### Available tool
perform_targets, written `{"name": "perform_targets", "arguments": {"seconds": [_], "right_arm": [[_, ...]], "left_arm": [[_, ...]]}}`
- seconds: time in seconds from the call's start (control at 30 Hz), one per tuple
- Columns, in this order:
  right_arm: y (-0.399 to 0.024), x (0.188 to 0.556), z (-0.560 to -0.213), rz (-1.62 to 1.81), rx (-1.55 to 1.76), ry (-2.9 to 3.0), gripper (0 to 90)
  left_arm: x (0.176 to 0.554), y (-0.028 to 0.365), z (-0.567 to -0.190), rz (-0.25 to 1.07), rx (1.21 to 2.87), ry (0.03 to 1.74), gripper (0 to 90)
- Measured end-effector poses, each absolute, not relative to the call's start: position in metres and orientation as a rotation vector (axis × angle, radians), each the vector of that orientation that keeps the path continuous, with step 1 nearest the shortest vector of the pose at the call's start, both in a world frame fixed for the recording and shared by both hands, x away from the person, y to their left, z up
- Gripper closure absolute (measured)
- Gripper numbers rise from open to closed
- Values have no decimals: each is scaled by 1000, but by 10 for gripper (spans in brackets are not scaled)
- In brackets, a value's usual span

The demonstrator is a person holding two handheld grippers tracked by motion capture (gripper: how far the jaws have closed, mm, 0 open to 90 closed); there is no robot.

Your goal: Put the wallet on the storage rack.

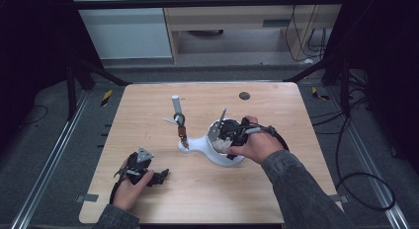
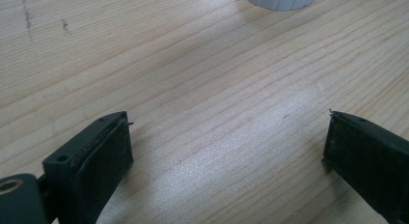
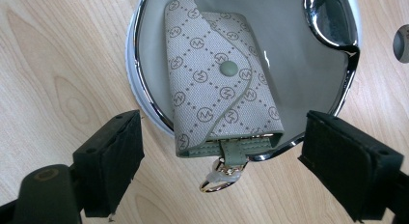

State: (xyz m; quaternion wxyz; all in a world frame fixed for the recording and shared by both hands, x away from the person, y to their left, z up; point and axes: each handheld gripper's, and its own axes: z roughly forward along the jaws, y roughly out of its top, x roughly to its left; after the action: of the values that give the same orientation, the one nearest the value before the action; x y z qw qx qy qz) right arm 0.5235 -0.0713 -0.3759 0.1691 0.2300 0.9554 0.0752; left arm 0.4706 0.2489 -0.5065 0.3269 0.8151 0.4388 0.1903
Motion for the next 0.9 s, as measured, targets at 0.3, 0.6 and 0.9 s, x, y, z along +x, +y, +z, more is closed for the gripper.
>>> {"name": "perform_targets", "arguments": {"seconds": [0.3, 0.6, 0.9], "right_arm": [[-72, 521, -374, 235, 663, 2711, 92], [-74, 521, -373, 265, 670, 2711, 57], [-79, 519, -376, 302, 685, 2701, 57]], "left_arm": [[471, 249, -507, 498, 2135, 1150, 23], [471, 249, -507, 498, 2134, 1150, 23], [470, 249, -507, 497, 2132, 1152, 23]]}}
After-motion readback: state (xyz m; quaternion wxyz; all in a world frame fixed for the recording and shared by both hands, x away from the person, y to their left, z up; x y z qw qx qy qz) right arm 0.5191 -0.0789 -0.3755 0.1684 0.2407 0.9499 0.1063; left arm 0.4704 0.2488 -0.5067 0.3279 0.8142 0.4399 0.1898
